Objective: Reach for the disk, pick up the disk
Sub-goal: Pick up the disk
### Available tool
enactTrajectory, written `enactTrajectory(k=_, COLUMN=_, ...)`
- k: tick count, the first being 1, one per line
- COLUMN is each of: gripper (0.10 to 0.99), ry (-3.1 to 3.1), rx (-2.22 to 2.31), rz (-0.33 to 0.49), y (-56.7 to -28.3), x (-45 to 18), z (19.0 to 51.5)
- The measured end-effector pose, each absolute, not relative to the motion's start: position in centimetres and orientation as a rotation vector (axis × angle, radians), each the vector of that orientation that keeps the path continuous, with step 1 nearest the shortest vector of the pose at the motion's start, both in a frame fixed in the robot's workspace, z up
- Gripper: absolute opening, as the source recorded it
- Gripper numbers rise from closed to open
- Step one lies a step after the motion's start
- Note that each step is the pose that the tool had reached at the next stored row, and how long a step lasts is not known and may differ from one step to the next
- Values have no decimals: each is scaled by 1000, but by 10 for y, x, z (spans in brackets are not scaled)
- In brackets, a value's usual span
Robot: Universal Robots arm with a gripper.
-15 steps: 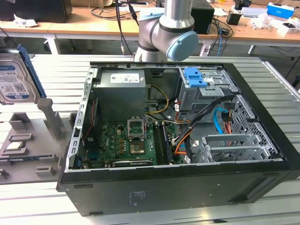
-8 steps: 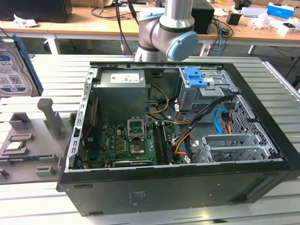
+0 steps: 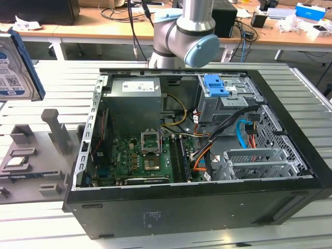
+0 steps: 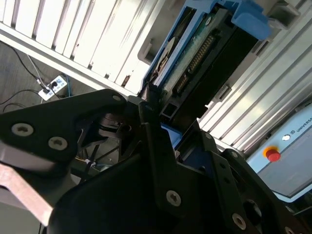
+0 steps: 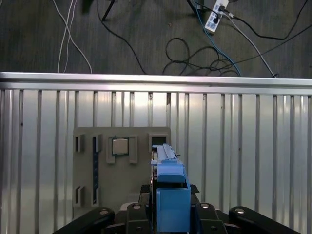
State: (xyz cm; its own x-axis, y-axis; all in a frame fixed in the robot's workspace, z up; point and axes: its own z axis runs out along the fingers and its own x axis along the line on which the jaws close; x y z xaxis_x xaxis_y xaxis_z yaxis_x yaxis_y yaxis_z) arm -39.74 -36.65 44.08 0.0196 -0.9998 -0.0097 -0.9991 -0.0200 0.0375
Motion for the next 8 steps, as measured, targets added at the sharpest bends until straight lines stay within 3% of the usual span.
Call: enactTrajectory(k=8, gripper=365, ry=-2185, rx=2229, rz=-52, y=-366, x=-397, z=459)
